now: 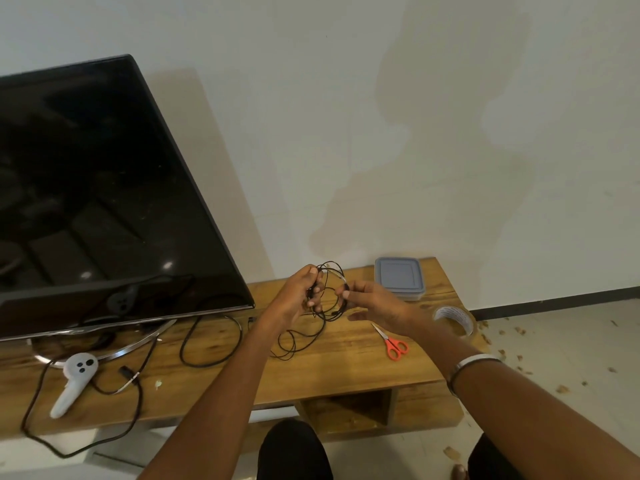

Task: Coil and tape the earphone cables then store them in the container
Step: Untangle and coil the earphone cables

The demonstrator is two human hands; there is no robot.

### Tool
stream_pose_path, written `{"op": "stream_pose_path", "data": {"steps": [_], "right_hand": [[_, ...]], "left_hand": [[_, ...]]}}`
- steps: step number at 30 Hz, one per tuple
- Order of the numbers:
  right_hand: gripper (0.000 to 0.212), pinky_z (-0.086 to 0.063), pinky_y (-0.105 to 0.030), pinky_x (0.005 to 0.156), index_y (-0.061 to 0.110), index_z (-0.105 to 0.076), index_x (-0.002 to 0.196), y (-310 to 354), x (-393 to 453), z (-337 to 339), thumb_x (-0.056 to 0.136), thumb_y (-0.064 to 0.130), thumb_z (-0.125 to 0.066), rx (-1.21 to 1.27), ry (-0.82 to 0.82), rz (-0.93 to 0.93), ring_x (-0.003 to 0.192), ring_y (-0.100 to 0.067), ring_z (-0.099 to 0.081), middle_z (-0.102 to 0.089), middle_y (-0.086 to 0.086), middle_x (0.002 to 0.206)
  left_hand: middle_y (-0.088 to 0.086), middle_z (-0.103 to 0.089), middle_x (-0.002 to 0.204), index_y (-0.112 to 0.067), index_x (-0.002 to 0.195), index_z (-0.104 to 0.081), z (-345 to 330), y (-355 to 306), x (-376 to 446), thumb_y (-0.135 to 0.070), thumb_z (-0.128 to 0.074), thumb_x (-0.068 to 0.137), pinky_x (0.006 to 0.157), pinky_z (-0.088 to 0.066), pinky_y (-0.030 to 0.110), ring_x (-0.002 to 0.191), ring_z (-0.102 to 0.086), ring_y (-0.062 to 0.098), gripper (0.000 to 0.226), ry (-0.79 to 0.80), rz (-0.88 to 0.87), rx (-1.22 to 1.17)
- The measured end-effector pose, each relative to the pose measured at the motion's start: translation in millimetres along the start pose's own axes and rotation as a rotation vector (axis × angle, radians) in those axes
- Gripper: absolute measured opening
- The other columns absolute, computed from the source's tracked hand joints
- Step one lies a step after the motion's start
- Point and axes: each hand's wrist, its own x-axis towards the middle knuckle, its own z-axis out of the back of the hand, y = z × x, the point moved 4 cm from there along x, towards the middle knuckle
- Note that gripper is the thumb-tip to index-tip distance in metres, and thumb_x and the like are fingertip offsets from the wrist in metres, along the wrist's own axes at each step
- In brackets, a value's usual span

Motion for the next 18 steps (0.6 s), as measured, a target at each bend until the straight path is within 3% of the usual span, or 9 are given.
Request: {"op": "stream_pose_path", "data": {"steps": [5,8,11,14,18], "right_hand": [[0.01,-0.048,-0.025,0.06,0.015,-0.061,0.088,-4.5,4.0,2.9,0.093,0.007,-0.056,-0.213,-0.186,0.077,0.068,-0.013,-0.063,-0.065,-0.004,0.081],[0.011,-0.052,-0.027,0.063,0.014,-0.06,0.083,-5.2,5.6,1.5,0.091,0.006,-0.06,-0.217,-0.269,0.105,0.07,-0.016,-0.062,-0.063,-0.007,0.08],[0.002,-0.056,-0.033,0.075,0.007,-0.059,0.088,-5.7,7.5,0.3,0.09,0.006,-0.06,-0.214,-0.329,0.133,0.08,-0.023,-0.066,-0.064,-0.008,0.085],[0.01,-0.055,-0.036,0.084,0.003,-0.063,0.097,-2.8,6.4,-2.2,0.088,0.004,-0.062,-0.16,-0.328,0.171,0.09,-0.026,-0.068,-0.067,-0.013,0.093],[0.016,-0.057,-0.034,0.086,-0.006,-0.059,0.106,-1.4,3.5,-4.9,0.091,-0.004,-0.053,0.032,-0.228,0.183,0.091,-0.021,-0.068,-0.064,-0.02,0.102]], "left_hand": [[-0.002,-0.039,0.067,-0.014,0.082,-0.043,-14.7,-7.1,-4.6,-0.026,-0.03,0.106,0.05,-0.037,0.025,0.045,-0.025,0.009,0.029,0.102,0.064,-0.031],[-0.002,-0.037,0.066,-0.015,0.079,-0.042,-22.6,-9.2,-8.6,-0.027,-0.03,0.105,0.05,-0.032,0.024,0.048,-0.021,0.009,0.031,0.186,0.101,-0.13],[-0.002,-0.036,0.067,-0.015,0.077,-0.041,-28.0,-11.0,-10.8,-0.027,-0.029,0.105,0.05,-0.028,0.024,0.048,-0.021,0.008,0.032,0.227,0.111,-0.2],[-0.001,-0.034,0.067,-0.015,0.077,-0.041,-30.6,-12.5,-10.8,-0.027,-0.03,0.104,0.049,-0.026,0.024,0.048,-0.018,0.009,0.032,0.234,0.104,-0.247],[0.0,-0.034,0.066,-0.015,0.077,-0.042,-26.4,-11.9,-7.1,-0.027,-0.031,0.104,0.047,-0.028,0.022,0.045,-0.022,0.007,0.031,0.176,0.087,-0.263]]}}
